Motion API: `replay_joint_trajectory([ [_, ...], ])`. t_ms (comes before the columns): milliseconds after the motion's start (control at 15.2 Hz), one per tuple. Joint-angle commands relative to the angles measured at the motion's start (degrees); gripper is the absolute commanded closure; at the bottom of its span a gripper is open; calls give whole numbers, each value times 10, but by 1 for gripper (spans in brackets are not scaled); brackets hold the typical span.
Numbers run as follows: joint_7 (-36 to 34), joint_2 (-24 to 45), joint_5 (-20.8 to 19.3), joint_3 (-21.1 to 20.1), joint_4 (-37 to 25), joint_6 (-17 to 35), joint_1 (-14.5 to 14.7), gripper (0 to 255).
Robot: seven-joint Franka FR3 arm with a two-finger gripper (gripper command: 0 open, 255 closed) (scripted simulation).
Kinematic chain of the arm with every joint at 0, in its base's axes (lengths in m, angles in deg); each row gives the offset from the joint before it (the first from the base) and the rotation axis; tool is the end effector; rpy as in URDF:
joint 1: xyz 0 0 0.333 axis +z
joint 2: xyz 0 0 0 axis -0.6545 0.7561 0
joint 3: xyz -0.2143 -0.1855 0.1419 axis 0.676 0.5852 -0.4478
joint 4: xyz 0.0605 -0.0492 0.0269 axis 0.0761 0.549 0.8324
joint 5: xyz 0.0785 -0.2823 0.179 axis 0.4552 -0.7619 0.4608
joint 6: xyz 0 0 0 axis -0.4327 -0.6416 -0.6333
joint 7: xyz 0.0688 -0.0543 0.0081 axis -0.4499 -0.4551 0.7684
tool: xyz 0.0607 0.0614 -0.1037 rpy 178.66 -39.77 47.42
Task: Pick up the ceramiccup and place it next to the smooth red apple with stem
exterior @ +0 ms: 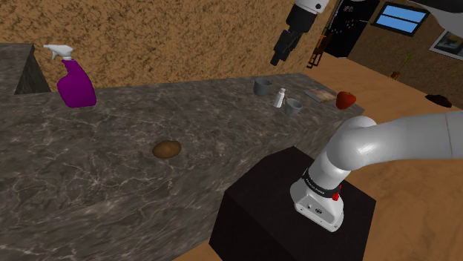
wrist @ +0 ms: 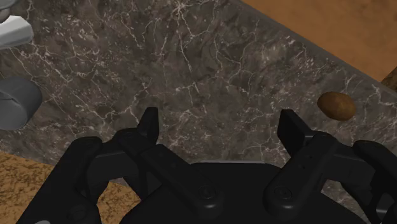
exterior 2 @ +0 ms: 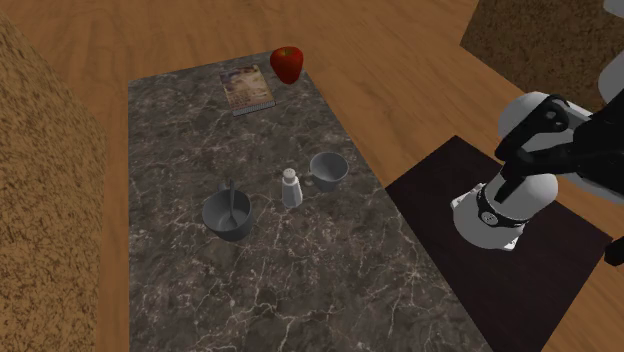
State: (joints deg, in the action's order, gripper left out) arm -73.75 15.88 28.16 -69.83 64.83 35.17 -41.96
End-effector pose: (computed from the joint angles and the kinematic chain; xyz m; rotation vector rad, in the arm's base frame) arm 0.2573 0.0119 0.5860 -3.0818 -0.2523 -0.2297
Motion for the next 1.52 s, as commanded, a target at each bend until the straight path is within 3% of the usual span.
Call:
replay_joint_trajectory([
  [0, 0, 0, 0, 0, 0, 0, 0, 0],
  [792, 166, 158, -44, 142, -31, 94, -25, 0],
  [1452, 316, 354, -10, 248, -139, 145, -30, 0],
])
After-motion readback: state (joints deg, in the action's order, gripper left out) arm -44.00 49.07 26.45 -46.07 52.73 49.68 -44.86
